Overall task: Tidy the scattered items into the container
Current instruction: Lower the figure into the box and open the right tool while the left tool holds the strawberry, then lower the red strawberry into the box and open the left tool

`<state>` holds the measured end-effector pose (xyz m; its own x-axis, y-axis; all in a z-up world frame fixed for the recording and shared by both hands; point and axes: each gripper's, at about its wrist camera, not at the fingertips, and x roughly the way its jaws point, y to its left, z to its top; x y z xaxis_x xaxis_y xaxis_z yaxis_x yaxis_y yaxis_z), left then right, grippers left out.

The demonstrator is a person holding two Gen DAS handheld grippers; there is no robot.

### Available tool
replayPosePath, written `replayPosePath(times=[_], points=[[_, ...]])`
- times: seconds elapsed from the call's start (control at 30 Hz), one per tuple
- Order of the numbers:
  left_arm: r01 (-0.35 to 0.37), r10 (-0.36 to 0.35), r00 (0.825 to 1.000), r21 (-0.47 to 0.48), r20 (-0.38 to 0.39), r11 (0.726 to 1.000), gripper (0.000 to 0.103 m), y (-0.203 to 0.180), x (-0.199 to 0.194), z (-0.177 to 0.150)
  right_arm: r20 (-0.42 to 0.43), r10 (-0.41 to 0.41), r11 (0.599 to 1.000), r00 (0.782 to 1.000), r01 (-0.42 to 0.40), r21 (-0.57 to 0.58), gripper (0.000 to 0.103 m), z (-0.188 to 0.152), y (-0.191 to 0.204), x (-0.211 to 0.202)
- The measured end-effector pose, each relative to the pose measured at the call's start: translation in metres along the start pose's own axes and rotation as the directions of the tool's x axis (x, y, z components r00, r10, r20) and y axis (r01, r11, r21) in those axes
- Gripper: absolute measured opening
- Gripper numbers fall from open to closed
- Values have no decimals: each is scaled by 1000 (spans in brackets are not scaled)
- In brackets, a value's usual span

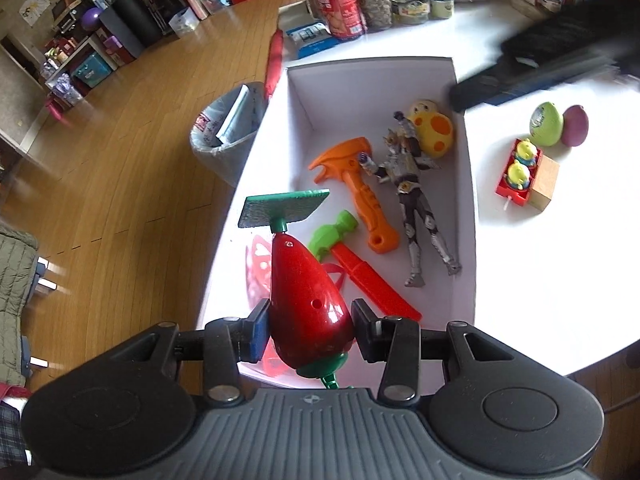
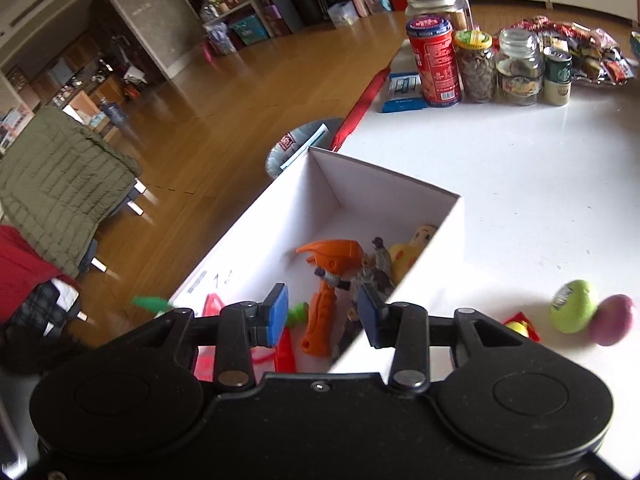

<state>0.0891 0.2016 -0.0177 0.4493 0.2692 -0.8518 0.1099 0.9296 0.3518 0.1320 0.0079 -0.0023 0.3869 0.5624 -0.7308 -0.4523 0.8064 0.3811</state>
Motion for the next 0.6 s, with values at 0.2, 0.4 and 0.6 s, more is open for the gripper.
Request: replayPosePath(times=[0.2,0.4,0.6], points=[[8,-7,1000,18,-29,1000,43,-16,8,6,-20,9,997,1000,-11,-78,52,-38,-13,-34],[-5,7,999,30,-45,1000,44,-27,16,12,-4,-30,985,1000,29,-170,52,-81,-23,-52],[-8,9,997,10,-75,1000,44,-26,26,21,5,-43,984,999,43,-175,53,-108,-37,-54]])
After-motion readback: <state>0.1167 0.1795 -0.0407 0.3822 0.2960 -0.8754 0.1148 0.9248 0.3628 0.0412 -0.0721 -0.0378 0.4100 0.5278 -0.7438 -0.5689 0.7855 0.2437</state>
